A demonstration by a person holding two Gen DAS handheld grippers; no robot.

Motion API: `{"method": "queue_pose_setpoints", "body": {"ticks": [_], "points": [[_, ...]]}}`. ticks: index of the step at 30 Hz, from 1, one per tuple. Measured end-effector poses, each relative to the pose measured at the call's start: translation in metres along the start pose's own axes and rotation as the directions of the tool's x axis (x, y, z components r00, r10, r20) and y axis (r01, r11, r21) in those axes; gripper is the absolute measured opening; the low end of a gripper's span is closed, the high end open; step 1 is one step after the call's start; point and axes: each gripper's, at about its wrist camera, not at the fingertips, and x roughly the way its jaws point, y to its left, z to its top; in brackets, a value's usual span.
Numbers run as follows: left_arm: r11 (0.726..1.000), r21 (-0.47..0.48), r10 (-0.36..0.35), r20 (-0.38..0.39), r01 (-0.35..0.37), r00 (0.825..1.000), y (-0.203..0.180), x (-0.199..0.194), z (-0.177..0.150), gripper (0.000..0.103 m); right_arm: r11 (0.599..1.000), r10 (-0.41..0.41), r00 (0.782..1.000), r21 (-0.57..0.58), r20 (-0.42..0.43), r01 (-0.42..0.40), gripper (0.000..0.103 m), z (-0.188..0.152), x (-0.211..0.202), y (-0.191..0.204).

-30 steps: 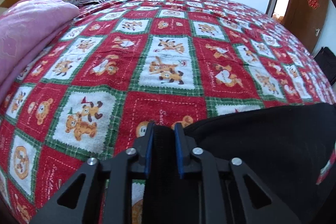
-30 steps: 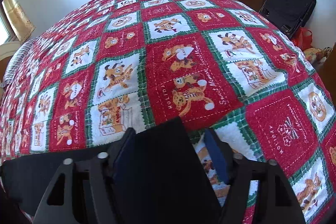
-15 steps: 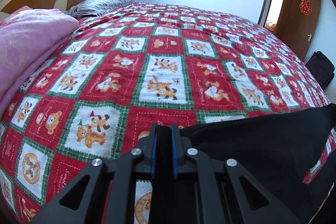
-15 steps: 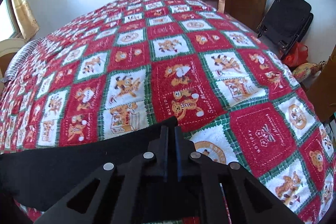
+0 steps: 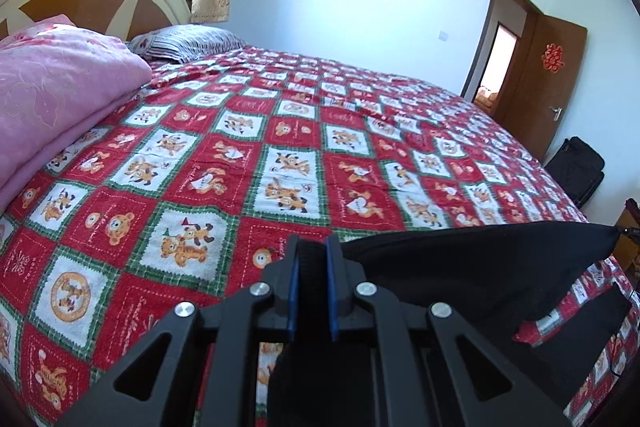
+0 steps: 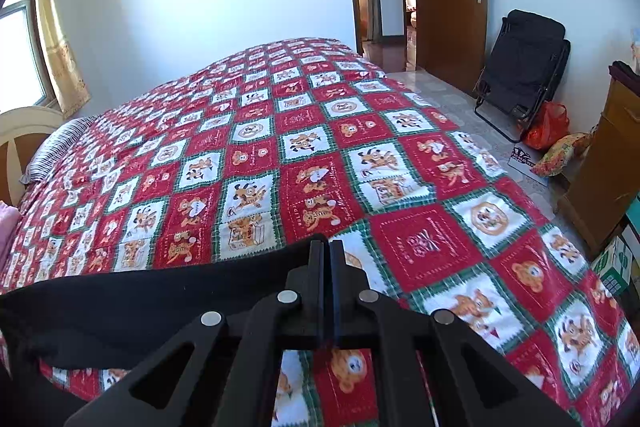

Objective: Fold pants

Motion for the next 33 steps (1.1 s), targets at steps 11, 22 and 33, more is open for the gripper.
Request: {"method": "queue_pose_setpoints", "body": {"ticks": [11,22,33], "points": [[0.995,-0.014,-0.097,0.056,0.098,0.994,0.009,-0.059,-0.046,0.012,0.997,0.036,0.998,0.071,0.050,-0.039,0.002,-0.052,-0.071,-0.039],[0.988,-0.054,-0.141,0.019,0.142,0.990,0.026,-0.073,-0.111,0.012,0.993,0.013,1.000,0.117,-0.011,-0.012,0.002,-0.119,-0.098,-0.076],[0.996,0.006,-0.086,0.005,0.086,0.996,0.032,-0.089,-0.142,0.025,0.991,-0.127,0.991,0.041,-0.052,0.129,0.003,-0.152,-0.126,-0.087]]}}
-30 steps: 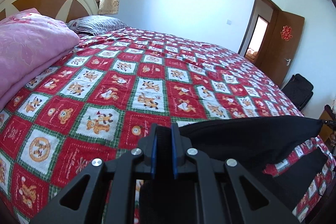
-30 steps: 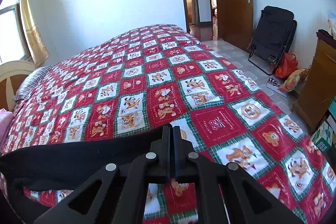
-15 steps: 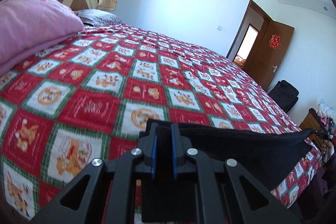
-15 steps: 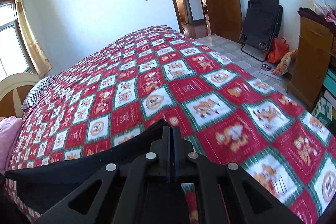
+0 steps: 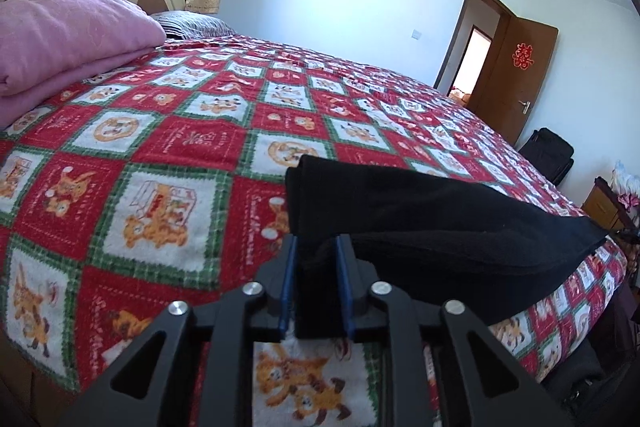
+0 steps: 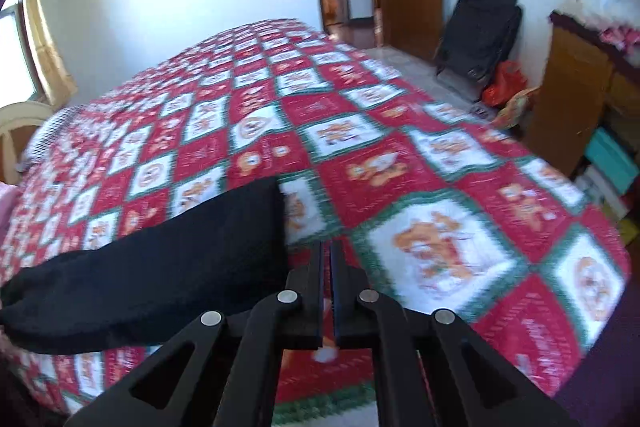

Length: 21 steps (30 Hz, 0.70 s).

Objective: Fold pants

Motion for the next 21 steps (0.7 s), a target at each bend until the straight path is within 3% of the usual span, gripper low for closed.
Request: {"method": "queue_pose_setpoints", "body": {"ticks": [3,4,5,6,7,8,11,13,15,17,21], "points": [[1.000,0.024,0.016,-0.001,-0.016,1.000,0.003,-0.013,-0.006,0.025,0.994,-0.107,0.993,-0.005,0.058,0.108,0.007,0.001,-0.025,-0.001],[0.999,0.032,0.029,0.001,-0.029,1.000,0.005,-0.017,-0.008,0.025,0.993,-0.115,0.990,-0.022,0.082,0.117,0.012,0.001,-0.035,0.004],[0.998,0.041,0.046,0.003,-0.046,0.999,0.007,-0.022,-0.010,0.027,0.994,-0.102,0.989,-0.038,0.103,0.106,0.027,0.000,-0.045,0.012],[0.997,0.045,0.062,0.004,-0.062,0.998,0.010,-0.027,-0.012,0.028,0.995,-0.069,0.990,-0.063,0.121,0.078,0.036,-0.001,-0.054,0.024],[0.996,0.046,0.075,0.004,-0.075,0.997,0.012,-0.031,-0.013,0.029,0.995,-0.032,0.991,-0.087,0.133,0.044,0.058,-0.002,-0.060,0.036],[0.995,0.043,0.093,0.008,-0.093,0.996,0.015,-0.036,-0.015,0.029,0.993,0.009,0.990,-0.114,0.141,0.007,0.066,-0.005,-0.065,0.051],[0.995,0.005,0.095,0.038,-0.095,0.995,0.019,-0.046,-0.012,0.029,0.959,0.154,0.981,-0.258,0.116,-0.120,0.066,-0.017,-0.071,0.122],[0.996,0.000,0.086,0.056,-0.086,0.995,0.013,-0.047,-0.008,0.030,0.914,0.225,0.972,-0.359,0.062,-0.188,0.066,-0.032,-0.067,0.178],[0.998,0.011,0.066,0.066,-0.066,0.996,0.002,-0.044,-0.003,0.039,0.859,0.288,0.958,-0.443,0.002,-0.258,0.066,-0.049,-0.062,0.230],[0.997,0.036,0.059,0.070,-0.062,0.996,-0.012,-0.036,0.000,0.055,0.772,0.349,0.934,-0.541,-0.080,-0.334,0.066,-0.076,-0.055,0.290],[0.999,0.047,0.019,0.057,-0.021,0.998,-0.030,-0.017,0.000,0.055,0.593,0.410,0.894,-0.693,-0.178,-0.410,0.066,-0.134,-0.050,0.381]]}}
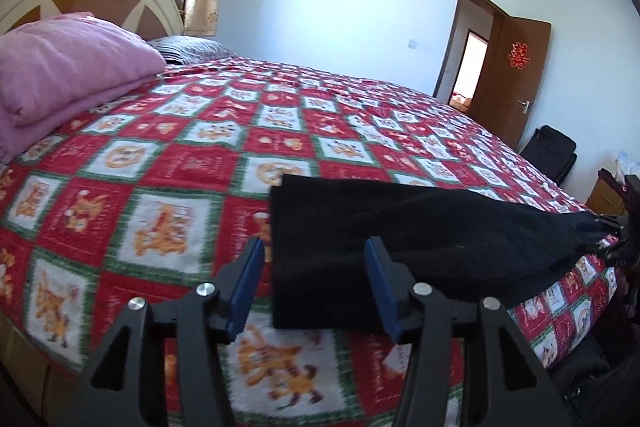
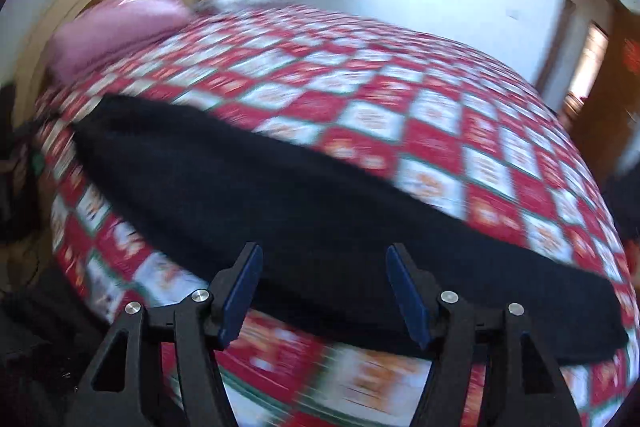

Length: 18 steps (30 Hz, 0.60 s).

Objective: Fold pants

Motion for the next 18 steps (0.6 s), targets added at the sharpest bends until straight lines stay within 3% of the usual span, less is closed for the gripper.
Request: {"method": "queue_pose_setpoints", "body": {"ticks": [4,9,12,14,18], "points": [[0.999,0.037,-0.010,-0.032,0.011,0.999,-0.017,0.020,-0.006,0.055,0.989,0.018,1.000,-0.146,-0.014,-0.019,0.066,0.007,0.027,0.056],[0.999,0.036,-0.006,-0.061,0.009,0.998,-0.020,0.026,-0.019,0.055,0.959,-0.081,0.997,-0.272,-0.011,0.075,0.065,0.008,0.049,0.084],[1.000,0.021,-0.014,-0.058,0.015,0.998,-0.017,0.022,-0.020,0.055,0.963,-0.047,0.999,-0.266,-0.020,0.040,0.039,0.008,0.053,0.081],[1.000,0.018,-0.013,-0.060,0.014,0.998,-0.016,0.019,-0.020,0.055,0.959,-0.044,0.999,-0.281,-0.018,0.037,0.006,0.009,0.049,0.084],[1.000,-0.004,-0.030,-0.064,0.030,0.997,-0.012,0.013,-0.021,0.055,0.958,-0.023,1.000,-0.285,-0.001,0.022,0.004,0.009,0.028,0.090]]}}
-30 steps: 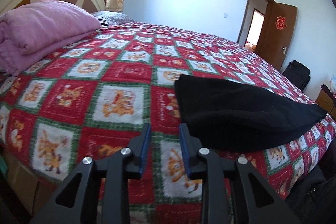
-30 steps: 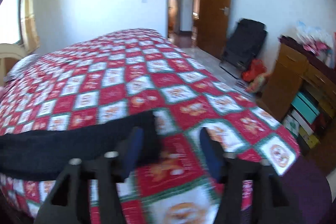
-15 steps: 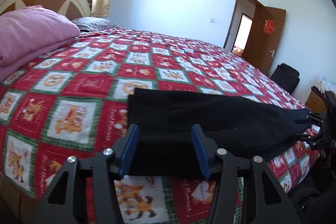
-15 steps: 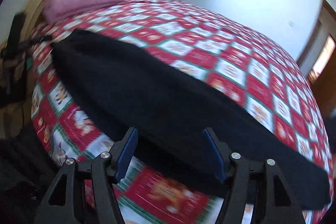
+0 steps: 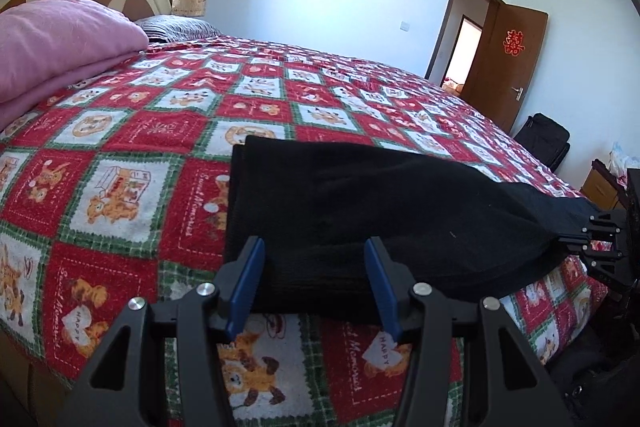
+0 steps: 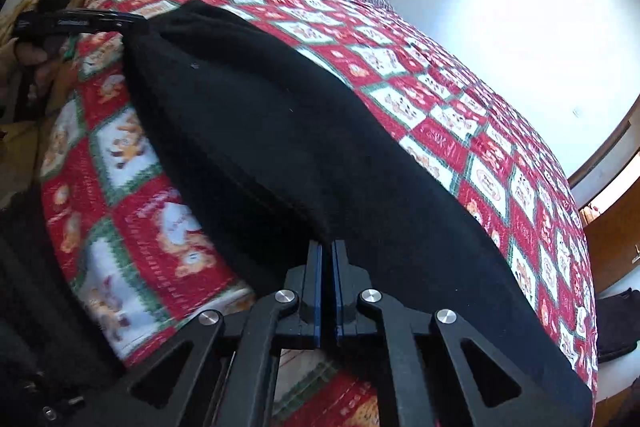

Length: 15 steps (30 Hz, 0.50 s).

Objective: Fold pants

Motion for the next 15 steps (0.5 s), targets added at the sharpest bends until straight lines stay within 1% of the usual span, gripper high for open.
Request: {"method": "queue_pose_setpoints", "body": {"ticks": [3,8,10,12,15], "points": [[1.000,0.011,-0.004,-0.006,0.004,1.000,-0.001,0.000,-0.003,0.055,1.000,0.005,1.000,0.005,0.001,-0.005,0.004,-0.004,-0.009,-0.001],[1.000,0.007,-0.007,-0.007,0.007,1.000,0.000,-0.003,-0.003,0.055,1.000,0.015,0.999,0.009,-0.045,-0.015,0.003,-0.014,0.011,0.003],[1.000,0.011,-0.003,-0.011,0.003,1.000,0.000,-0.003,-0.002,0.055,1.000,0.005,0.999,0.017,-0.041,-0.005,0.003,-0.016,0.013,0.003],[1.000,0.025,0.008,-0.028,-0.007,1.000,-0.001,0.001,-0.004,0.055,0.999,0.014,1.000,0.037,-0.026,-0.013,0.003,-0.013,0.009,0.000],[0.998,0.057,0.030,-0.027,-0.028,0.999,-0.004,0.002,-0.006,0.055,0.998,0.038,0.999,0.055,-0.007,-0.038,0.003,-0.013,-0.001,-0.001]]}}
